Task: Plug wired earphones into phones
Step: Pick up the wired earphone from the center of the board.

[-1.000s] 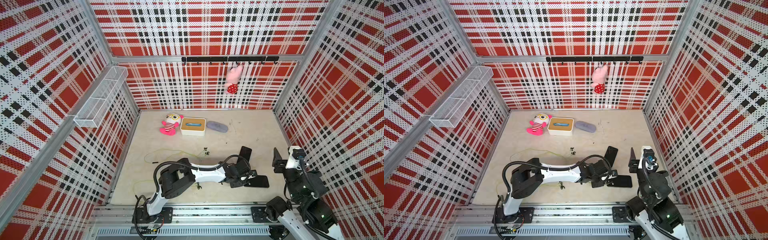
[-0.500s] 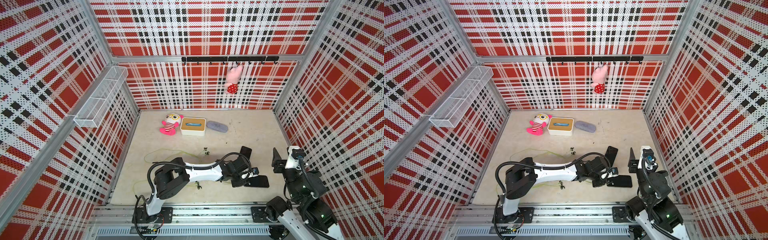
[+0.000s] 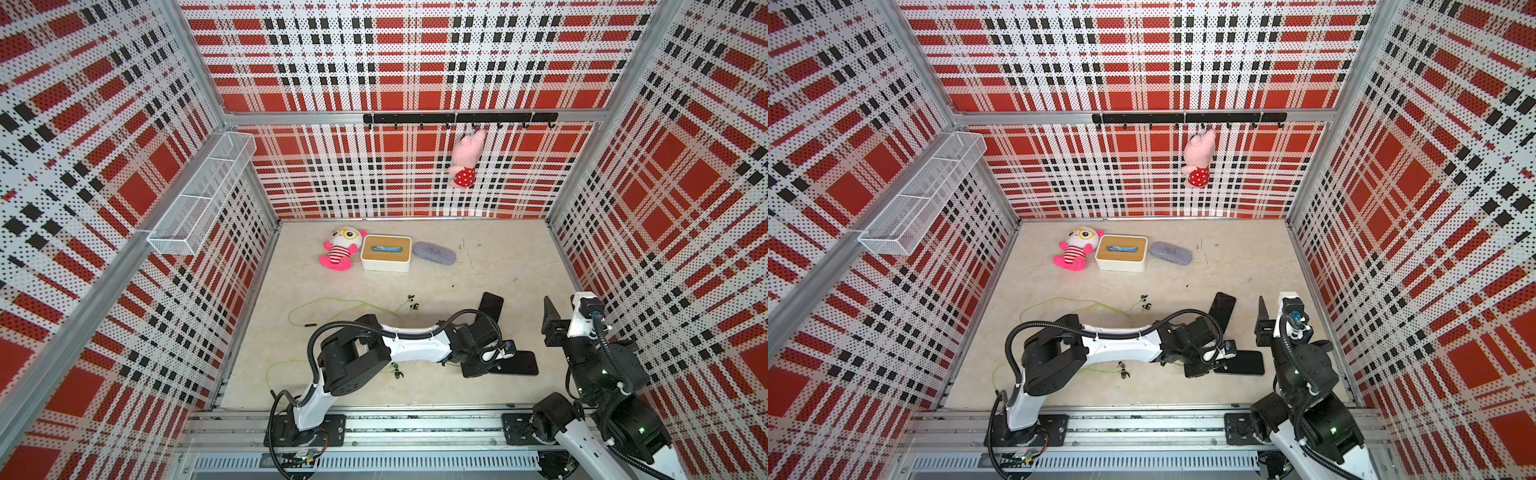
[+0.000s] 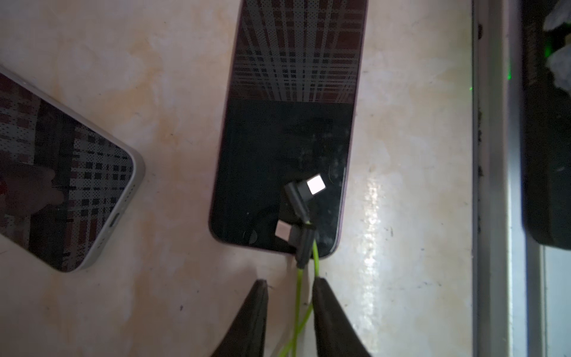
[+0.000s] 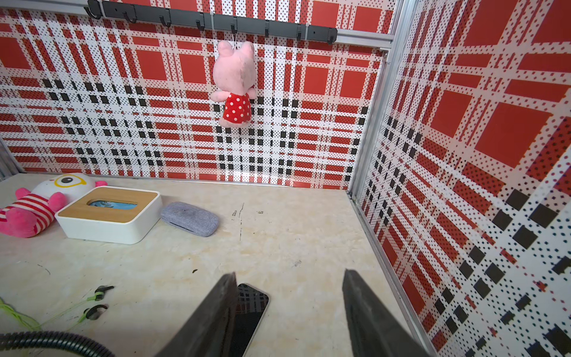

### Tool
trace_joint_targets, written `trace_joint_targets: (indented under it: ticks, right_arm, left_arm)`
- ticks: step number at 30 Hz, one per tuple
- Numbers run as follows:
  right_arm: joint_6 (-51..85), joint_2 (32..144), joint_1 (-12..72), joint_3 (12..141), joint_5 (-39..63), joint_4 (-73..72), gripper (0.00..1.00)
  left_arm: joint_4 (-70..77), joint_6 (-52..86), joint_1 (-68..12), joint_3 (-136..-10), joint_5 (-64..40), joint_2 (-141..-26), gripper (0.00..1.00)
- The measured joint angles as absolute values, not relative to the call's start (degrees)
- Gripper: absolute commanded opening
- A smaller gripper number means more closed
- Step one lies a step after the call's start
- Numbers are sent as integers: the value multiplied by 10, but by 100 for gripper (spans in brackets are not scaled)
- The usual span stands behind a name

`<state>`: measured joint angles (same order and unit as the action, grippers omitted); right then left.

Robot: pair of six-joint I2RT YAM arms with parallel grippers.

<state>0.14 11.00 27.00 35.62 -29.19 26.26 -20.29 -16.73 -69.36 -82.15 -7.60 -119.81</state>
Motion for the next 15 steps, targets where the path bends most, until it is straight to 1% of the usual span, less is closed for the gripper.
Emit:
trace_joint_targets:
  ticks: [4,11,15]
  right_arm:
    - [1,110,270,356,-292,262,58]
    - [1,110,270,356,-292,263,58]
    - [1,110,270,356,-292,262,58]
  left_arm:
    - [-204,-167,-694,-827,-75,-1204,26]
    - [-209,-167,-694,-830,-75,-1212,27]
    - [-213,-168,-695,-830,-73,-1214,24]
